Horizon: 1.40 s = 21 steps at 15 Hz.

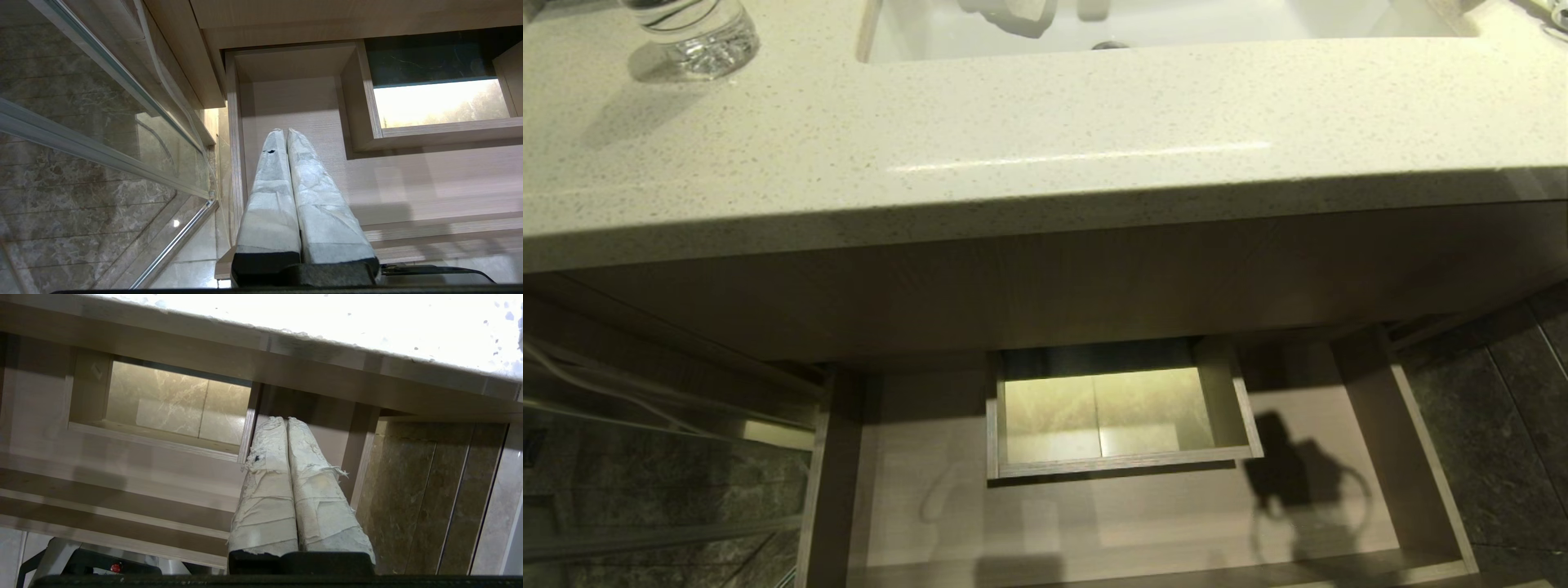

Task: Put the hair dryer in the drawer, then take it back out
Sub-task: Close the drawer

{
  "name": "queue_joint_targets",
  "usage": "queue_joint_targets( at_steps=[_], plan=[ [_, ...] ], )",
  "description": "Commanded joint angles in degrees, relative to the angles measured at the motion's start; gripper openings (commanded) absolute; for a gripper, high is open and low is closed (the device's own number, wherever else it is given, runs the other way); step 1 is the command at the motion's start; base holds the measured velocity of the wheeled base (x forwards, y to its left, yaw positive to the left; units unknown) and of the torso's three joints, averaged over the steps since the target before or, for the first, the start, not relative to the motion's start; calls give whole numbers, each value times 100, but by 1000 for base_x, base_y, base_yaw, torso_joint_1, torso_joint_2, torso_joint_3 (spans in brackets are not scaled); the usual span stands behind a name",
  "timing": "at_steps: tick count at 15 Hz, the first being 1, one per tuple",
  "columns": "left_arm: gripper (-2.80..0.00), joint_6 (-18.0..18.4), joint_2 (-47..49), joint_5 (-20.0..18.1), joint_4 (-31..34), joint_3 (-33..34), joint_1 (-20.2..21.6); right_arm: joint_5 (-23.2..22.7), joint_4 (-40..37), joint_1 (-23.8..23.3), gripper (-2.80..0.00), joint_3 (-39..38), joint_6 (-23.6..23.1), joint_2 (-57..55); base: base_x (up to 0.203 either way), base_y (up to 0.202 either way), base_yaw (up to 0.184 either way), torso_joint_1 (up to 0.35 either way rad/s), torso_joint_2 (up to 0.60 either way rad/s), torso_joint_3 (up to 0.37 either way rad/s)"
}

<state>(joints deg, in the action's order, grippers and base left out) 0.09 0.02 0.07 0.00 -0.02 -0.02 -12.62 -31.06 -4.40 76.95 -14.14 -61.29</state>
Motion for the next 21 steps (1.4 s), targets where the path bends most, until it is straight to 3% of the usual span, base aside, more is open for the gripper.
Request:
queue_joint_targets(
  at_steps=[1,14,21],
  plan=[
    [-280,0,-2,1,0,-6,2,-12,61,69,-280,-100,-31,82,0,0,0,0,0,0],
    [-280,0,-2,1,0,-5,1,-3,-58,168,-280,-189,-45,170,0,0,0,-9,4,-6],
    [-280,0,-2,1,0,2,2,-12,30,168,-280,-244,-45,188,0,0,0,-337,83,-254]
  ],
)
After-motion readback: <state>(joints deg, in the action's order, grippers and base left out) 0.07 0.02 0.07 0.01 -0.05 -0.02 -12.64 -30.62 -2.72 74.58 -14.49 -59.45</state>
